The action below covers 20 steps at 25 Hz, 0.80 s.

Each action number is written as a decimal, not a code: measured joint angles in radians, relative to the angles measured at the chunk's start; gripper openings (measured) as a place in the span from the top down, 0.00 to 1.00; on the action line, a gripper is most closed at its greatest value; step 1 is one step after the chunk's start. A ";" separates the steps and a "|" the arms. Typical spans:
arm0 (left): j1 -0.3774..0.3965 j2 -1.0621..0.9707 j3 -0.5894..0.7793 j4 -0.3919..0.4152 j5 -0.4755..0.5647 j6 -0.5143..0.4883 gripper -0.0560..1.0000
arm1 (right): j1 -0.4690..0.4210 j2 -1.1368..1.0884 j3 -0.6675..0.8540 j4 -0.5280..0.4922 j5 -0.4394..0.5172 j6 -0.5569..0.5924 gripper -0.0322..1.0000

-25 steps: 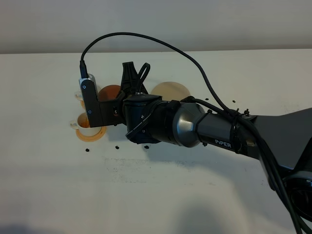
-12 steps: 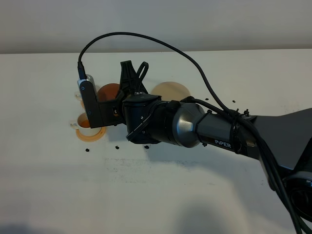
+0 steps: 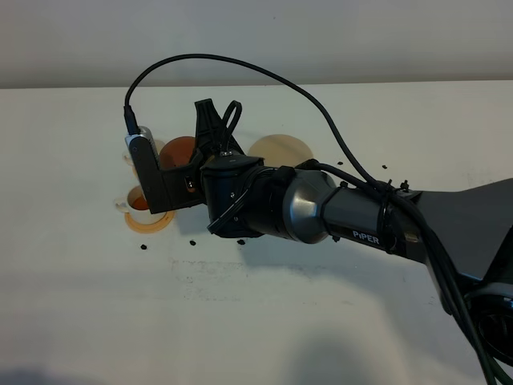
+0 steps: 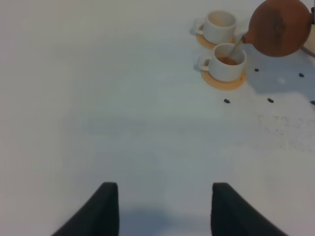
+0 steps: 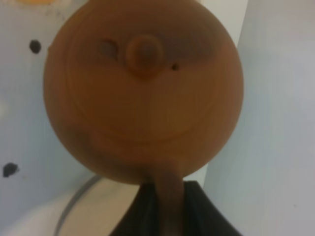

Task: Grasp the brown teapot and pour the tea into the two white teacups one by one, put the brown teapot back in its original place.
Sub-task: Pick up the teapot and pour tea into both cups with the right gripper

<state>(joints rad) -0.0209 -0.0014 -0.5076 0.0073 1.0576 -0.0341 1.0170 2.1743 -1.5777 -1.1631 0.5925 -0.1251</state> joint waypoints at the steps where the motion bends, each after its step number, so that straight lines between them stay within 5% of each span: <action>1: 0.000 0.000 0.000 0.000 0.000 0.000 0.52 | 0.000 0.000 0.000 -0.004 0.000 -0.001 0.89; 20: 0.000 0.000 0.000 0.000 0.000 0.000 0.52 | 0.006 0.000 0.000 -0.056 0.001 -0.026 0.89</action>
<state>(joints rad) -0.0209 -0.0014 -0.5076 0.0073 1.0576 -0.0341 1.0234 2.1743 -1.5777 -1.2188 0.5936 -0.1507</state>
